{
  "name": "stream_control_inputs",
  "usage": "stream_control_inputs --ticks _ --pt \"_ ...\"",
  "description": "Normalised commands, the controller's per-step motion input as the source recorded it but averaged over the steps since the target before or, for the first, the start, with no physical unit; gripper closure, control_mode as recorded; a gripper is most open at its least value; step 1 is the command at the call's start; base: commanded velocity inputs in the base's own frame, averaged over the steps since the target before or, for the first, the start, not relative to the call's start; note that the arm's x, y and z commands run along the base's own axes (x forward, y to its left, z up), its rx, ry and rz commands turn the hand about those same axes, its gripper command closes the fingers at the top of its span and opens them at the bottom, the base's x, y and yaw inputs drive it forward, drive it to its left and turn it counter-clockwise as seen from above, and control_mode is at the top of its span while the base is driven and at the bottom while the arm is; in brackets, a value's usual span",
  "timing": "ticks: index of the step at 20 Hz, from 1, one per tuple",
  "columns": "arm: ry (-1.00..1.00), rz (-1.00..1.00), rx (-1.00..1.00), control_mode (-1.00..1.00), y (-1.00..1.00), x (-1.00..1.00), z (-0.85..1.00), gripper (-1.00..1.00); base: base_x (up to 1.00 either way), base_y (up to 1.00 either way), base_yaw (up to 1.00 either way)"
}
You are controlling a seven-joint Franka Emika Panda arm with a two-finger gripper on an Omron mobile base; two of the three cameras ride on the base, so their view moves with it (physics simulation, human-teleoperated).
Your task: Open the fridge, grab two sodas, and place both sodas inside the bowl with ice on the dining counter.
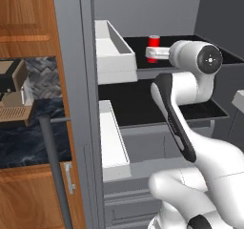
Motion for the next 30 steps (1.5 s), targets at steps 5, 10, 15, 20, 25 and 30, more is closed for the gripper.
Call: stream_control_inputs --ticks 5,10,15,20,25,30 --pt "0.0 0.0 0.0 -1.0 -0.05 0.4 0.1 -1.0 0.0 0.0 0.0" --pt "0.0 0.0 0.0 -1.0 0.0 0.29 0.07 -1.0 0.0 0.0 0.0" --pt "0.0 0.0 -0.03 -1.0 0.01 0.31 -0.01 -1.0 0.0 0.0 0.0" --pt "0.01 0.0 -0.06 -1.0 0.1 0.28 -0.04 -1.0 0.0 0.0 0.0" --pt "0.01 0.0 -0.04 -1.0 0.05 0.29 -0.02 -1.0 0.0 0.0 0.0" --pt "0.0 0.0 0.0 -1.0 0.0 0.36 -0.05 -1.0 0.0 0.0 0.0"
